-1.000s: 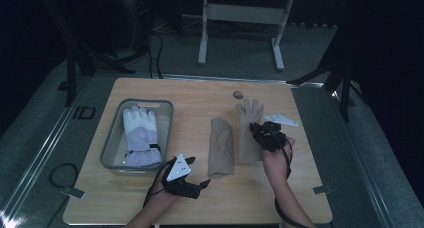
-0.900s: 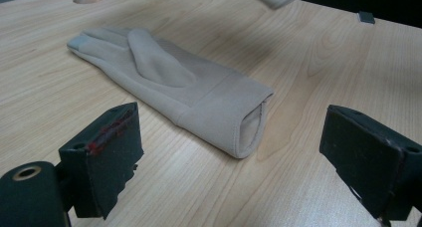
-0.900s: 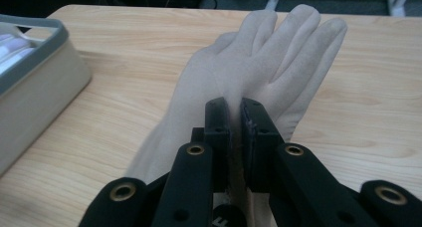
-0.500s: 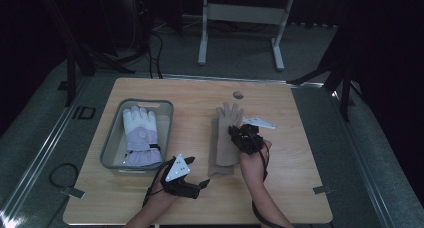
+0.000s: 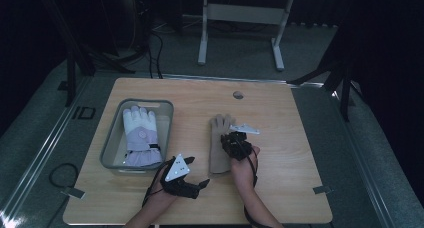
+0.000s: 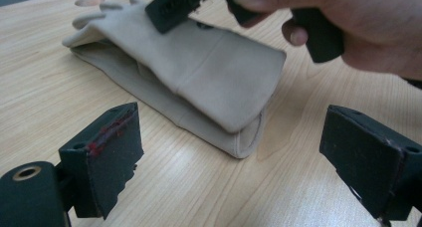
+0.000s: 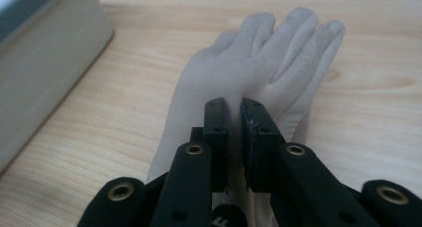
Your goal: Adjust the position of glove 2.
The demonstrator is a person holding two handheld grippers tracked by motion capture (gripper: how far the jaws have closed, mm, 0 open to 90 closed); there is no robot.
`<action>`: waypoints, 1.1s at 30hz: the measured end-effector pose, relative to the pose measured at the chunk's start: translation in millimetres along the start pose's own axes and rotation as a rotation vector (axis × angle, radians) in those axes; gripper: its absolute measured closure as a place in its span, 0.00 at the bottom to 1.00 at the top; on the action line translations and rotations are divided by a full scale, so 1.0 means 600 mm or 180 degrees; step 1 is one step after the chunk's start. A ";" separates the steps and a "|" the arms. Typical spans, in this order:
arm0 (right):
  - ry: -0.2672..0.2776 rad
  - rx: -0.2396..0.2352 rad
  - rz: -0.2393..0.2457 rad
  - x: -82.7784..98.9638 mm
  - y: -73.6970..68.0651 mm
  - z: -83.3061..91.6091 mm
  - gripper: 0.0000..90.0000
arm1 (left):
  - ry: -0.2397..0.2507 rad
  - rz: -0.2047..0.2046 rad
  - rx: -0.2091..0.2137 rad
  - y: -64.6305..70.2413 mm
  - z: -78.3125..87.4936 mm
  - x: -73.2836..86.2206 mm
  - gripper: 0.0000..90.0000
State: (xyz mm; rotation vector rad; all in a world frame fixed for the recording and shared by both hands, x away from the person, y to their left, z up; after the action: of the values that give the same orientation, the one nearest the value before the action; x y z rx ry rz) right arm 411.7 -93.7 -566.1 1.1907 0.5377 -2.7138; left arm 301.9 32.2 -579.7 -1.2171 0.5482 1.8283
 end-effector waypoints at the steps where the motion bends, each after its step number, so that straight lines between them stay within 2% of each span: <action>1: -0.0022 0.0002 -0.0008 0.004 0.001 -0.004 0.91 | 0.0000 -0.0001 -0.0001 0.000 0.000 0.000 0.11; 6: -0.0081 0.0036 -0.0053 0.020 0.005 -0.020 0.90 | 0.0001 -0.0009 0.0001 0.001 0.000 -0.001 0.11; 14: -0.0147 0.0081 0.0003 0.035 0.014 -0.034 0.87 | -0.0025 0.0008 0.0016 0.002 -0.002 0.001 0.11; 16: -0.0168 0.0059 0.0028 0.035 0.014 -0.035 0.82 | -0.0018 0.0027 0.0023 0.001 -0.003 0.001 0.11; 19: -0.0194 -0.0024 0.0073 0.031 0.013 -0.030 0.66 | -0.0007 0.0033 0.0033 0.001 -0.003 0.001 0.11; 23: -0.0120 -0.0105 0.0345 0.021 0.014 -0.014 0.49 | -0.0053 0.0028 0.0047 0.001 -0.007 0.005 0.11; 25: -0.0106 -0.0199 0.0431 0.016 0.014 -0.005 0.39 | -0.0055 0.0041 0.0067 0.001 -0.008 0.006 0.11; 26: -0.0106 -0.0199 0.0431 0.016 0.014 -0.005 0.39 | -0.0055 0.0041 0.0067 0.001 -0.008 0.006 0.11; 27: -0.0192 -0.0375 0.0559 0.016 0.014 0.002 0.18 | -0.0054 0.0046 0.0074 0.001 -0.008 0.005 0.11; 28: -0.0225 -0.0413 0.0616 0.015 0.016 0.005 0.16 | -0.0058 0.0045 0.0073 0.002 -0.009 0.005 0.11; 30: -0.0269 -0.0611 0.0718 0.014 0.016 0.014 0.14 | -0.0082 0.0060 0.0078 0.002 -0.010 0.006 0.11; 33: -0.0331 -0.0696 0.0975 0.015 0.024 0.022 0.15 | -0.0120 0.0073 0.0108 0.003 -0.011 0.007 0.11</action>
State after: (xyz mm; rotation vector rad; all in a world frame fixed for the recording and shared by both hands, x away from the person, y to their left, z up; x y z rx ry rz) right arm 399.8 -111.8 -568.3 0.9805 0.5686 -2.3744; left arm 302.9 28.0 -586.8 -1.1560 0.5720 1.8502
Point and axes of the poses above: each handheld gripper's, and its own axes: z roughly backward along the jaws, x roughly out of its underside, y roughly to its right, the point moved 8 cm from there along -z, roughly forward along the jaws, and after that the axes turned 8 degrees about -z, right-handed, at the moved point
